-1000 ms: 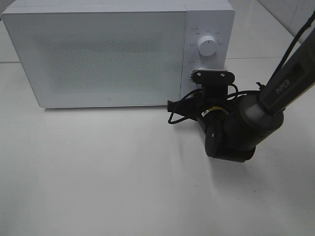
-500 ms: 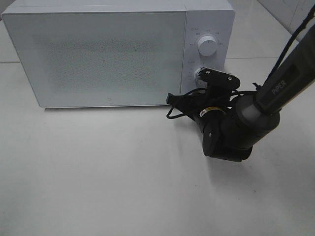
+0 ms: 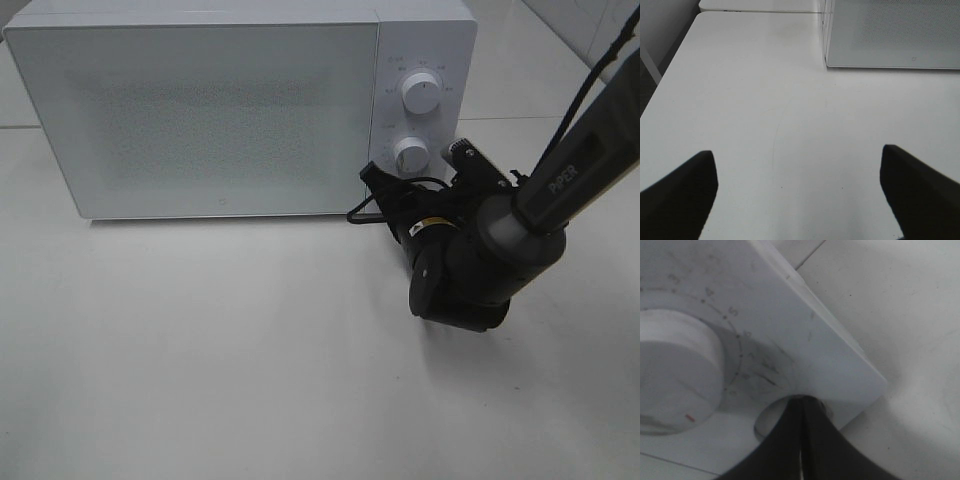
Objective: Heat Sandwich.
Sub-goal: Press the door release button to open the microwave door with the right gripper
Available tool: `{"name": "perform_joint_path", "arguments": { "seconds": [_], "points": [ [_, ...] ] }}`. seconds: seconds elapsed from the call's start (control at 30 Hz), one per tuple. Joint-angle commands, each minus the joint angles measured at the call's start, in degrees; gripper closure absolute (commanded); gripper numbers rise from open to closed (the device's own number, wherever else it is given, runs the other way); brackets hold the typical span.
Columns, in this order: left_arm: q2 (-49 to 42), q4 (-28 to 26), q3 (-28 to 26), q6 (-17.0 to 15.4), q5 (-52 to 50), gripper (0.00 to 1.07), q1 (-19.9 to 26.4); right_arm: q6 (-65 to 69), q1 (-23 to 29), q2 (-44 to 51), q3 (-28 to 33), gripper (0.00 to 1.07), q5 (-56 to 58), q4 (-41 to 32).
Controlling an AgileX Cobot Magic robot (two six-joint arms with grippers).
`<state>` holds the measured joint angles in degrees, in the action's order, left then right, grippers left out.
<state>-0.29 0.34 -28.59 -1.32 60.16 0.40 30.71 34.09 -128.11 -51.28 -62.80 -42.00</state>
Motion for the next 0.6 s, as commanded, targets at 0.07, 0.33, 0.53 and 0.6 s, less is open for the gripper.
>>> {"name": "perform_joint_path", "arguments": {
  "seconds": [0.07,0.33,0.53,0.6],
  "points": [
    [-0.92,0.00,0.23,0.11,-0.80,0.25,0.17,12.03,-1.38,0.74,-1.32,1.06,-14.38,2.06],
    [-0.92,0.00,0.23,0.11,-0.80,0.25,0.17,21.20,-2.81,0.74,-4.70,1.07,-12.89,0.46],
    [-0.92,0.00,0.23,0.11,-0.80,0.25,0.17,23.95,-4.30,0.74,-10.26,1.07,-9.05,-0.69],
    [-0.92,0.00,0.23,0.11,-0.80,0.25,0.17,28.93,-5.56,0.74,-12.83,1.07,-6.19,-0.80]
  ]
}}
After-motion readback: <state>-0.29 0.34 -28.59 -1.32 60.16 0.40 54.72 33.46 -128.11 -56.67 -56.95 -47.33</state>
